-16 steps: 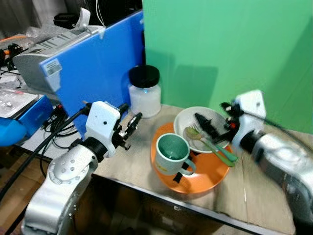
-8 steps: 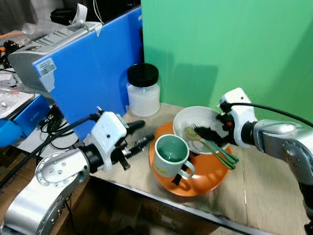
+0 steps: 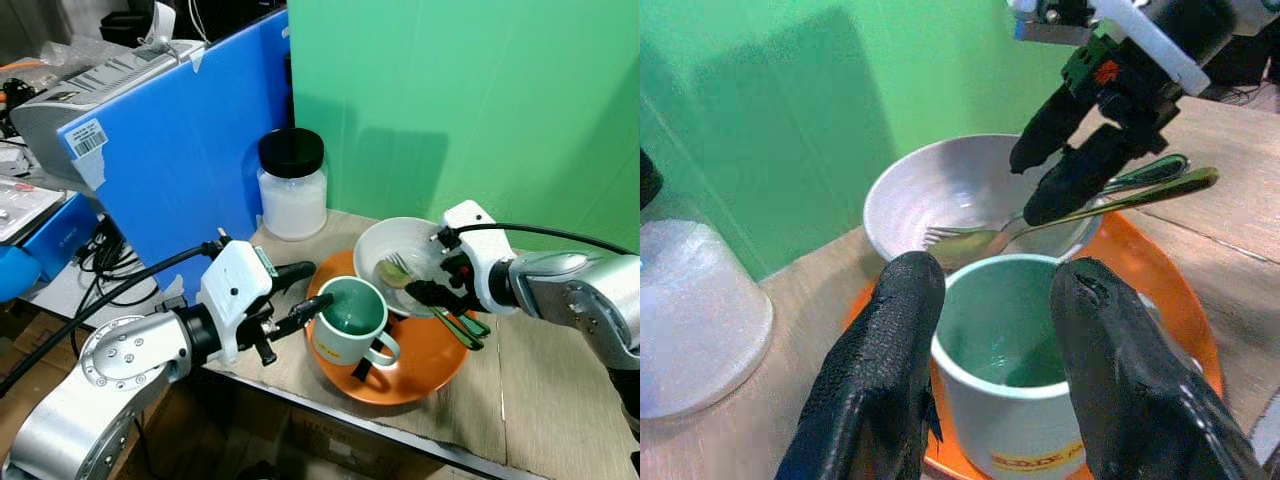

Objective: Setting the table

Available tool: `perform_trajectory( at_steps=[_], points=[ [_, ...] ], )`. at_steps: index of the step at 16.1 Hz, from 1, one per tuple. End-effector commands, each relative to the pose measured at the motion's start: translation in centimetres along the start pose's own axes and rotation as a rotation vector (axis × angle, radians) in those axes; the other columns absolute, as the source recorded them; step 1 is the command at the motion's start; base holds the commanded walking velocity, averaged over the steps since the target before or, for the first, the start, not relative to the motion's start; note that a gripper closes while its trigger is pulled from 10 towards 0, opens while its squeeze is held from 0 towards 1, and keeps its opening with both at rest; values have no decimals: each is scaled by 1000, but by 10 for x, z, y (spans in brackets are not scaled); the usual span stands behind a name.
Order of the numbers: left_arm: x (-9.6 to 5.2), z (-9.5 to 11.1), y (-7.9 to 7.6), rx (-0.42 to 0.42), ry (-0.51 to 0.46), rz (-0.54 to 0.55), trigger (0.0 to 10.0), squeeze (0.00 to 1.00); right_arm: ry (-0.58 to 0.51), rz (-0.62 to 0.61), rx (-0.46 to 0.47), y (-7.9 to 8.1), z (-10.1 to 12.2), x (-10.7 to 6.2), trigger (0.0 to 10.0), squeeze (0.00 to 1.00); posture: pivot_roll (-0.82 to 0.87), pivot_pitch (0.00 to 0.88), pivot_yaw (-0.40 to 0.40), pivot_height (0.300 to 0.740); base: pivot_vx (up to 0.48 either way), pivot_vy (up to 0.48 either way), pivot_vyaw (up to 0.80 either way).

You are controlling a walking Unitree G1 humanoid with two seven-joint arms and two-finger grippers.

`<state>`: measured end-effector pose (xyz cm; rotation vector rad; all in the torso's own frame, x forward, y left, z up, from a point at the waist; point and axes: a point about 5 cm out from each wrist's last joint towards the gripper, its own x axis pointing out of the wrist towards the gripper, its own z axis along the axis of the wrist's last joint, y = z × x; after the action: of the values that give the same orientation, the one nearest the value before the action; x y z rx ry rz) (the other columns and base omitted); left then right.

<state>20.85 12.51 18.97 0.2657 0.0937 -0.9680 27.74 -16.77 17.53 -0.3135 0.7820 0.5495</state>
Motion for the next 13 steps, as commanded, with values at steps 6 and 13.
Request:
perform_trajectory(
  at_steps=[6, 13],
  points=[
    [0, -1, -5, -1, 7, -18, 10000, 0, 45, -56, -70, 0, -1, 10, 1255, 0, 89, 0, 5, 740, 0, 0, 0],
    [0, -1, -6, -1, 6, -19, 10000, 0, 42, -46, -91, 1, 2, 11, 0, 0, 89, 0, 2, 740, 0, 0, 0]
  ],
)
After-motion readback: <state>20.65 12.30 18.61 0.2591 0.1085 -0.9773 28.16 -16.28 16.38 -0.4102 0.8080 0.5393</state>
